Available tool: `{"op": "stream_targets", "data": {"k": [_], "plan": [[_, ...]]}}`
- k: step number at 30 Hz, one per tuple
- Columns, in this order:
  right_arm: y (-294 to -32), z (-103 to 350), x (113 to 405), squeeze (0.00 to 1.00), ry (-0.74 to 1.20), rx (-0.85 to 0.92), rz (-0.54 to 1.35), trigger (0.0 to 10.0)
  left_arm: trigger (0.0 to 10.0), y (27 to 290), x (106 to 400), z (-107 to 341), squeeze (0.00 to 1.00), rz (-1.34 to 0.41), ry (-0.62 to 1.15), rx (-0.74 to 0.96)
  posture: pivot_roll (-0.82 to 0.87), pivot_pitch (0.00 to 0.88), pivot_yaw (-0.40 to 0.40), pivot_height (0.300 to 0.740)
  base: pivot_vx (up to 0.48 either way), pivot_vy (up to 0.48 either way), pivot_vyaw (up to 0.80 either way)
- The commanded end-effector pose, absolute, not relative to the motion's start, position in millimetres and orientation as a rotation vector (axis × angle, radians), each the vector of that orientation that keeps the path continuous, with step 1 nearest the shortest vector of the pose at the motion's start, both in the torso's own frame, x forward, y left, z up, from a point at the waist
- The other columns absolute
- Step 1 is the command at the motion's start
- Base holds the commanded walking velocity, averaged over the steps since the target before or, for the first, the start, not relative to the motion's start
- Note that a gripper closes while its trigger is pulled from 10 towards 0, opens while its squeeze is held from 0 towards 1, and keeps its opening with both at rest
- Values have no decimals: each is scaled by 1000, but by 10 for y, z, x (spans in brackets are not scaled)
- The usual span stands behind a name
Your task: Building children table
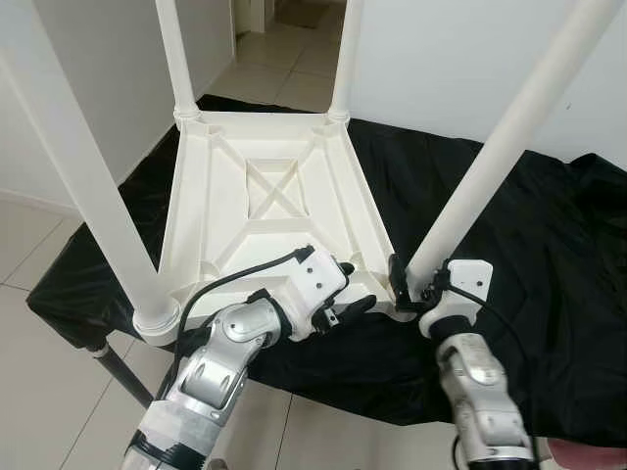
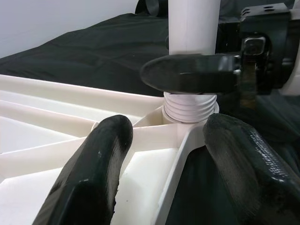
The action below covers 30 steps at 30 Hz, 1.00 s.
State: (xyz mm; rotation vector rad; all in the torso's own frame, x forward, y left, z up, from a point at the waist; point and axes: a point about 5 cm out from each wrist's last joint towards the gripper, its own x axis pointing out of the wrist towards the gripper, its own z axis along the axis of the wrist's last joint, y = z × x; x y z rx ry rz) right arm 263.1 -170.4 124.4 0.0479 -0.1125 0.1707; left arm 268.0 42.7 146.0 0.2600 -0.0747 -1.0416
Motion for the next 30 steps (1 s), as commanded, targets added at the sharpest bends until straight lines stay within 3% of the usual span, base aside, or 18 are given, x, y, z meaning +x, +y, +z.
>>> {"op": "stream_targets", "data": {"k": [1,12,13,14,15,27,28,30], "plan": [[-1726,1188,2631,0,-81,57,251,10000,10000,429,2687,1463,0,-993,-73,259,-32,0,-65,740,0,0,0],[-1795,1158,2752,0,-43,-60,459,10000,10000,425,2691,1474,0,-999,-75,259,-29,0,-54,740,0,0,0],[-1798,1154,2774,0,-40,-70,466,7961,10000,424,2693,1478,0,-1000,-76,260,-29,0,-54,740,0,0,0],[-1795,1153,2794,0,-40,-77,482,902,10000,423,2696,1483,0,-1001,-77,262,-29,0,-54,740,0,0,0],[-1799,1152,2817,0,-41,-83,484,0,10000,422,2701,1488,0,-1000,-78,262,-24,0,-54,740,0,0,0],[-1839,1107,2809,0,-40,-50,488,0,10000,433,2703,1489,0,-993,-77,263,-21,0,-57,740,0,0,0],[-1841,1102,2808,0,-41,-44,477,10000,10000,428,2706,1492,0,-993,-79,262,-22,0,-58,740,0,0,0],[-1842,1101,2806,0,-42,-37,464,10000,10000,422,2708,1497,0,-994,-81,262,-22,0,-58,740,0,0,0]]}}
